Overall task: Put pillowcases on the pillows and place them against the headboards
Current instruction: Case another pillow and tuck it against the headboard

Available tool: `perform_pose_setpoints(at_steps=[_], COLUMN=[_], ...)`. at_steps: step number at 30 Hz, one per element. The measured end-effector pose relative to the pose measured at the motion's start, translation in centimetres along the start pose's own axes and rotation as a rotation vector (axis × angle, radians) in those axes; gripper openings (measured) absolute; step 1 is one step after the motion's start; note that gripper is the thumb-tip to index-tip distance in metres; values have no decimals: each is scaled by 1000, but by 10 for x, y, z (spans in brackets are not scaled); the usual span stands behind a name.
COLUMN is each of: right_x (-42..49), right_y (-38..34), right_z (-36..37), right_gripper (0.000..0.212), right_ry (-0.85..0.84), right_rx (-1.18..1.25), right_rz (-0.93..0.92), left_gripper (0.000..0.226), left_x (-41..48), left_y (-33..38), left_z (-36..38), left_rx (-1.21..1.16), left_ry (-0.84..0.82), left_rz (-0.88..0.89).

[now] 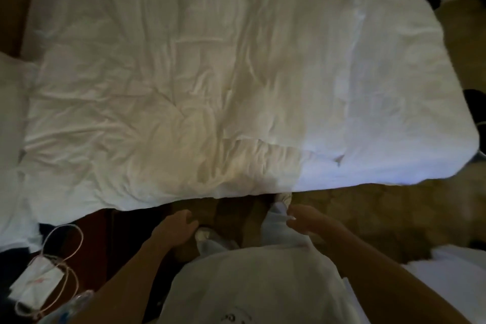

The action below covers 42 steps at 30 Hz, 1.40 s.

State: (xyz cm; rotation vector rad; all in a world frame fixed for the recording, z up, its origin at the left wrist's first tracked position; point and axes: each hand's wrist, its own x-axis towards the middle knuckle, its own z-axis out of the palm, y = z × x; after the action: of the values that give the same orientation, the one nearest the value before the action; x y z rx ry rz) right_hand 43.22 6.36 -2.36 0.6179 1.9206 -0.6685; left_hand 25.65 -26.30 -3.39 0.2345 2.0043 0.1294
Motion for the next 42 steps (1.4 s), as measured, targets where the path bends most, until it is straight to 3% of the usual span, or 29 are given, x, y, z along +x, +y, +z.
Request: perform_pose_setpoints(at_steps=[3,7,9,12,19,29,35,42], right_x=[9,26,32,33,49,76,106,152], right_y=[47,97,123,159,200,182,124,65], right_z=[-19,-75,-106,-154,-239,-326,-394,-443], right_gripper=[37,28,24,36,38,41,39,39], right_ry=[0,23,52,116,190,178,276,251], right_rx=[49,51,63,60,45,-73,-82,-123], right_rz=[28,7,8,5,27,10,-47,-120], left_gripper=[64,43,43,45,43,49,53,73], left_x=[16,28,37,50,79,126,175,234], left_y=[35,113,152,206,297,350,348,343], left_z=[-4,-16,-21,-30,-67,-142,-196,-241], left_rx=[34,0,-36,-54,-19,71,7,-129], left_ry=[2,72,70,69,148,225,266,219], left_rz=[-23,-8,-31,-33,8,4,-14,-94])
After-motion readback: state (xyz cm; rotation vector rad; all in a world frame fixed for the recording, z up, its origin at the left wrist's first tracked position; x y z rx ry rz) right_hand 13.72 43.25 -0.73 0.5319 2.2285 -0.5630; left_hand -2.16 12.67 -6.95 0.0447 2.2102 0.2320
